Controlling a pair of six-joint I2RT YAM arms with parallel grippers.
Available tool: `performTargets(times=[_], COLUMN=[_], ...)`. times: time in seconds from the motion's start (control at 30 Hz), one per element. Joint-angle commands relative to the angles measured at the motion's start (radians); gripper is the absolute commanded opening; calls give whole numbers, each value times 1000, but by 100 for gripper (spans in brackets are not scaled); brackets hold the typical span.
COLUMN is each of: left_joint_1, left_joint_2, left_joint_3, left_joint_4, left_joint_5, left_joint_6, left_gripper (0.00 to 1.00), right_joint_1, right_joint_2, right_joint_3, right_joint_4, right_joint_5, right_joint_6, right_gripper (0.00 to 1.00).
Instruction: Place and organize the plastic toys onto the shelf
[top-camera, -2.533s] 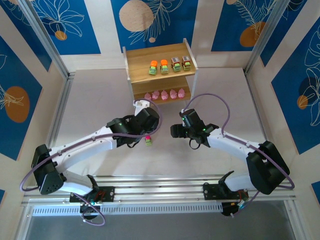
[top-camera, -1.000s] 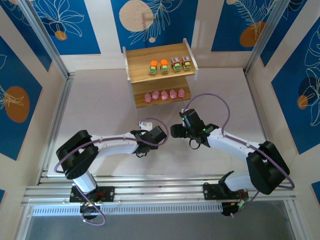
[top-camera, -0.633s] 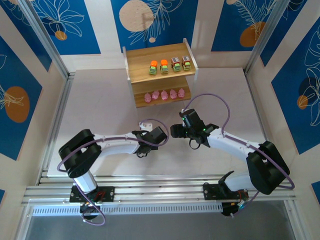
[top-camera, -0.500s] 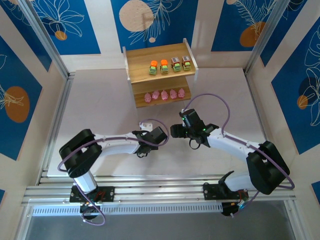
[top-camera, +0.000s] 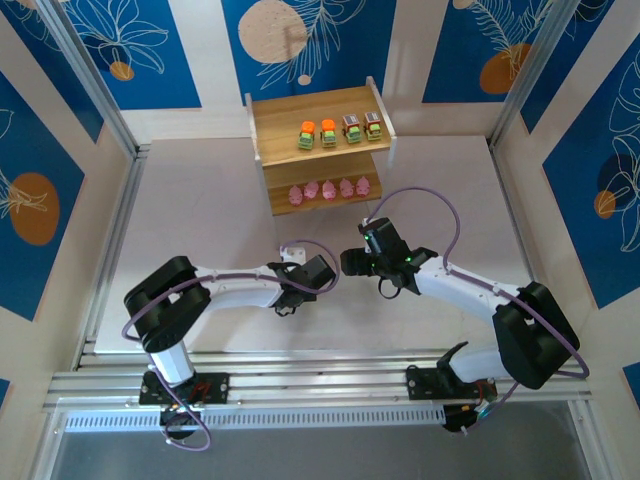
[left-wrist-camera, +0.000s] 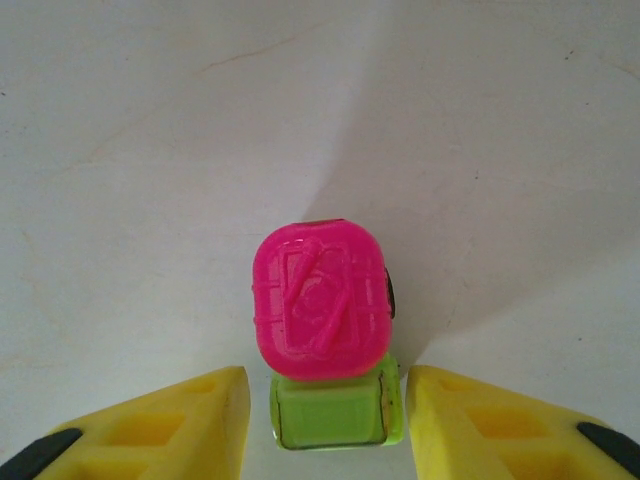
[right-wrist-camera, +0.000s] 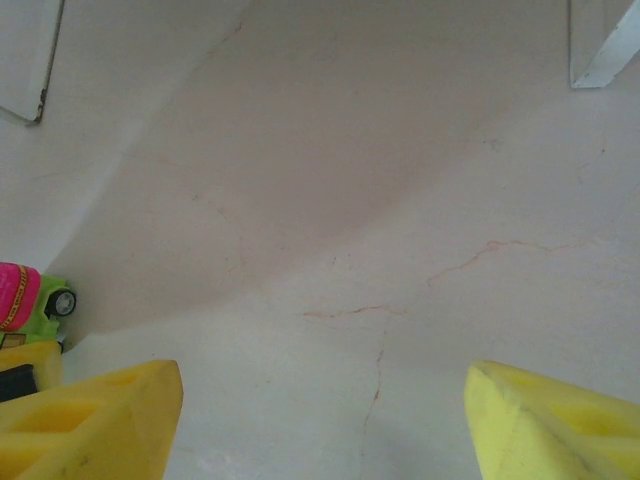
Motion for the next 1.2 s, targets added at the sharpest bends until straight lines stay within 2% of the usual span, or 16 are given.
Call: performTargets(times=[0.0,0.83,1.17], left_joint_1=[-9,12,16], left_joint_2=[16,35,22], left_joint_3=[25,46,51], left_joint_4=[-2,-1,-11], left_joint_5=[-23,-41,-42], left_joint_6=[-18,-14,-1], left_gripper=[45,40,31], right_joint_1=[-1,-1,-1], right_joint_2=[3,2,6], right_joint_3=[17,20,23], right_joint_4=[4,-3,-4], right_joint_5=[-19,-21,-19], right_joint_6=[8,6,4], right_gripper=[74,74,74])
